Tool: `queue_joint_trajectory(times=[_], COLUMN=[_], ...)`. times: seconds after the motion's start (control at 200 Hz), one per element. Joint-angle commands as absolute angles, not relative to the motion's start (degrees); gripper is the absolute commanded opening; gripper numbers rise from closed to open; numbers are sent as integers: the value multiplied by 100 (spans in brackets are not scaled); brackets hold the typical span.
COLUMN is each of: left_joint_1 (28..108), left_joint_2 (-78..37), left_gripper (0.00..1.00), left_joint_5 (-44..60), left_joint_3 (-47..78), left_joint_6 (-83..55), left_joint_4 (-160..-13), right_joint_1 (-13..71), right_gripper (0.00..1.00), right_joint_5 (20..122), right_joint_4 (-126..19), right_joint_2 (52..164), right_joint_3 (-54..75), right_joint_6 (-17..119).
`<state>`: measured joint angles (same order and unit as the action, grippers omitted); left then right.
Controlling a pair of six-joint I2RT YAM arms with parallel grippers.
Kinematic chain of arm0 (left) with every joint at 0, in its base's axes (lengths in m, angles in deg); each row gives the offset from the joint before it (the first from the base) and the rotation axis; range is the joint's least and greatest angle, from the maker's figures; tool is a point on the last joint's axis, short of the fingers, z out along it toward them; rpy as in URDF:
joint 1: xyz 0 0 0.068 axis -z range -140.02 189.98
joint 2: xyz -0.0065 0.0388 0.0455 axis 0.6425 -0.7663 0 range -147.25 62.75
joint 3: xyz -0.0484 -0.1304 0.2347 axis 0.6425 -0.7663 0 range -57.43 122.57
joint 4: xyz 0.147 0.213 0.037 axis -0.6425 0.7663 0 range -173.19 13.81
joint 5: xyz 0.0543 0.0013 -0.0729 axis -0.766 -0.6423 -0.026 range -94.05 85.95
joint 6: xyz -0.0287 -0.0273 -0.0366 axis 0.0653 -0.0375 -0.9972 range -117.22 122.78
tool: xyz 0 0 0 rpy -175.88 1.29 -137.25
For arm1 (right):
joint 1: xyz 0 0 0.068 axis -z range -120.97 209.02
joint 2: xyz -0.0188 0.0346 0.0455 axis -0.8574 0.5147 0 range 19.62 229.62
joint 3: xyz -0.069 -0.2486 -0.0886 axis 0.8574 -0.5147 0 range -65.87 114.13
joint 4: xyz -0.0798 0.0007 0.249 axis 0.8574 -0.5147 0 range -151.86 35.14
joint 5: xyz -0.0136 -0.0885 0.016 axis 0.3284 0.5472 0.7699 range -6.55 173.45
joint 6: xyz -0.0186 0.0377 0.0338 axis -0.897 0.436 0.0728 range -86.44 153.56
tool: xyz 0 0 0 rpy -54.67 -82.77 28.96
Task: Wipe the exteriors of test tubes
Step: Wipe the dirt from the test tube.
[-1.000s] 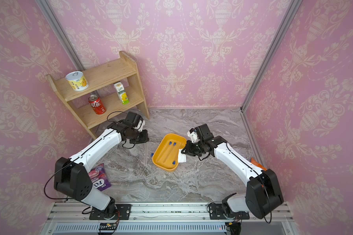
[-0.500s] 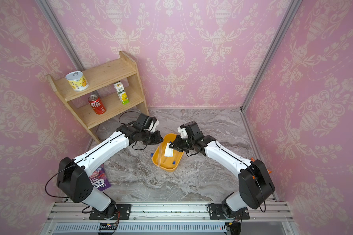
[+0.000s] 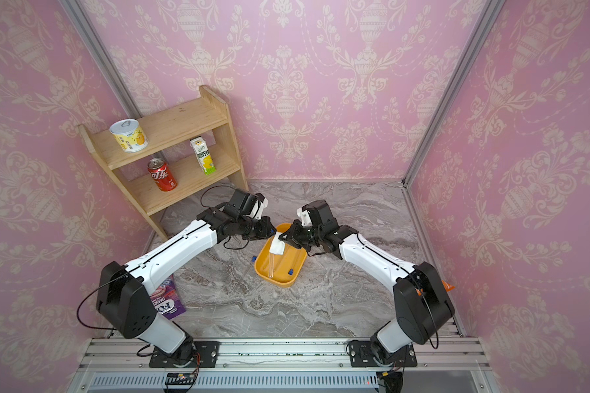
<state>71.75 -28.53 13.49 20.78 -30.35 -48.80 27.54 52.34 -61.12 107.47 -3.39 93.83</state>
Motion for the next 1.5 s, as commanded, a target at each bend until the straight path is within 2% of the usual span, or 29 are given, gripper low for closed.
queue_joint_trajectory(times=[0.0,0.545,0.856,1.071,1.496], left_joint_1=[7232,7241,7241,7259,7373], left_joint_2=[-2920,-3041,-3113,-3077,-2876], left_gripper=[12,12,12,13,13], left_joint_5=[1477,1571,1598,1634,1633], left_joint_3=[2215,2316,2378,2336,2159], left_joint_6=[-3156,-3211,-3182,-3211,-3275], left_joint_4=[-4976,-5132,-5129,-5160,-5186], right_joint_1=[2815,2610,2130,2095,2428], right_gripper=[0,0,0,0,0], right_joint_5=[5331,5481,5853,6036,5985], right_joint_4=[-6101,-6276,-6267,-6659,-6840], right_joint_2=[10830,10373,9816,9746,10490], right_joint_3=[-190,-1023,-1621,-1428,-205], right_joint_6=[9560,9480,9627,9413,9149])
